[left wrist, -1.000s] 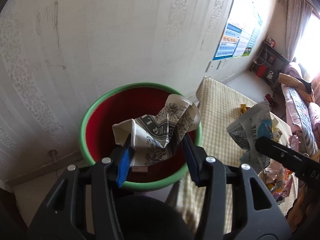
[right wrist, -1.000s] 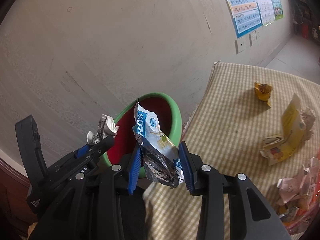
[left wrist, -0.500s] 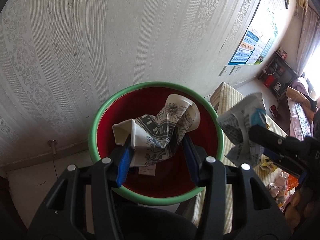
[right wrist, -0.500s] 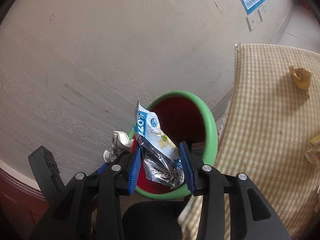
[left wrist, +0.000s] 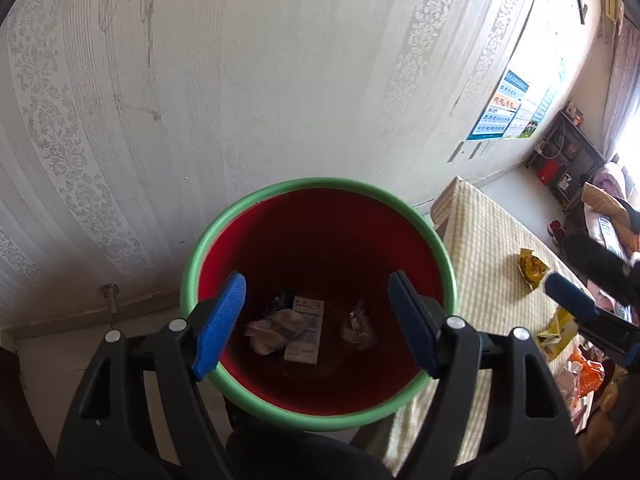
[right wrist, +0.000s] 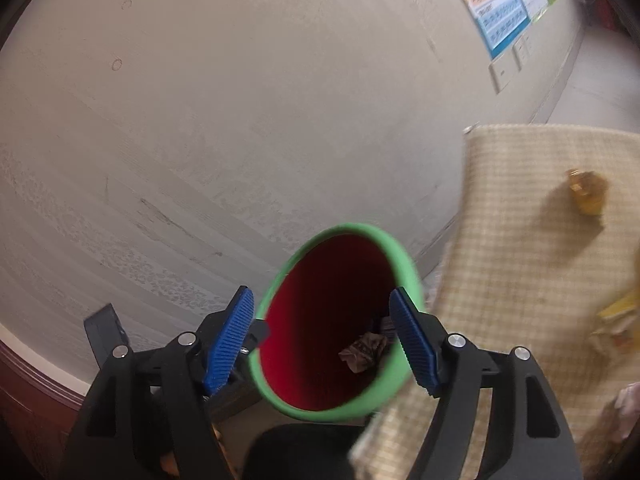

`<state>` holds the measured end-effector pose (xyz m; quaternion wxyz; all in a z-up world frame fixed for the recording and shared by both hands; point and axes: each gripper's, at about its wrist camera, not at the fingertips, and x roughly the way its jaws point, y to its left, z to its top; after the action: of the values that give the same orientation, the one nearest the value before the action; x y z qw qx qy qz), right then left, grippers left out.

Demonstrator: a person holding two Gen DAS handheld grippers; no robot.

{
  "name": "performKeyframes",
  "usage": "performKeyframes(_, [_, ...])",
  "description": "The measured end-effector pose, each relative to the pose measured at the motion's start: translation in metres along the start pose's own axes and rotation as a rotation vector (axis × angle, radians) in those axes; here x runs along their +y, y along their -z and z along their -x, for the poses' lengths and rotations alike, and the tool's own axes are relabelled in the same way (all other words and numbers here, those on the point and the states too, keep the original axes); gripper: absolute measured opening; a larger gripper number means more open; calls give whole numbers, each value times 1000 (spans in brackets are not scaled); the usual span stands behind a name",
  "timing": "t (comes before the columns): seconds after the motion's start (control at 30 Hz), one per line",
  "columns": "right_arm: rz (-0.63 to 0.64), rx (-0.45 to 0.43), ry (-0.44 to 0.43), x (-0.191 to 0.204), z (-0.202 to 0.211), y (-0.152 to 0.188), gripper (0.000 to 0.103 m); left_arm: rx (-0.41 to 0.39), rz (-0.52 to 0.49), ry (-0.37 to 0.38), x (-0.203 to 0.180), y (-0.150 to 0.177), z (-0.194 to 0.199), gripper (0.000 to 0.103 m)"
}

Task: Collect trash
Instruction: 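Carry both items over the red bin and open both tools to release, then grasp the yellow carton with the left tool while the right tool grasps crumpled brown paper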

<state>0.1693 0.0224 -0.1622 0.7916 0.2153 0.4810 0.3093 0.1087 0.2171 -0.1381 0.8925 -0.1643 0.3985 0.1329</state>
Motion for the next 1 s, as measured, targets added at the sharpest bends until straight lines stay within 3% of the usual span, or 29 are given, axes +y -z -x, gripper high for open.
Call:
performKeyframes(0.2, [36, -161, 276, -66, 77, -2, 69, -5, -58, 51, -24, 10, 9, 72])
performKeyframes(0.3, [-41, -212, 501, -126, 109, -7, 69, 4, -81, 72, -41, 15, 11, 72])
performKeyframes(0.37, [-131, -192, 577, -164, 116, -12, 70, 18, -107, 93, -56, 23, 10, 72])
performKeyframes(0.43, [-256, -160, 571, -203, 118, -12, 70, 23, -156, 106, -72, 33, 12, 73])
performKeyframes(0.53, [-345, -93, 522, -235, 109, -8, 70, 39, -216, 133, -94, 44, 12, 73])
performKeyframes(0.67, [-370, -76, 429, -247, 101, -10, 70, 58, -283, 151, -117, 55, 11, 74])
performKeyframes(0.77, [-412, 7, 333, -254, 85, -9, 70, 69, -321, 168, -134, 62, 9, 74])
performKeyframes(0.83, [-397, 44, 340, -252, 75, -7, 51, 71, -343, 181, -146, 66, 10, 74])
performKeyframes(0.9, [-368, 20, 341, -248, 79, -1, 41, 73, -370, 201, -158, 69, 11, 74])
performKeyframes(1.0, [-377, -43, 303, -241, 103, 10, 40, 72, -420, 224, -177, 74, 11, 74])
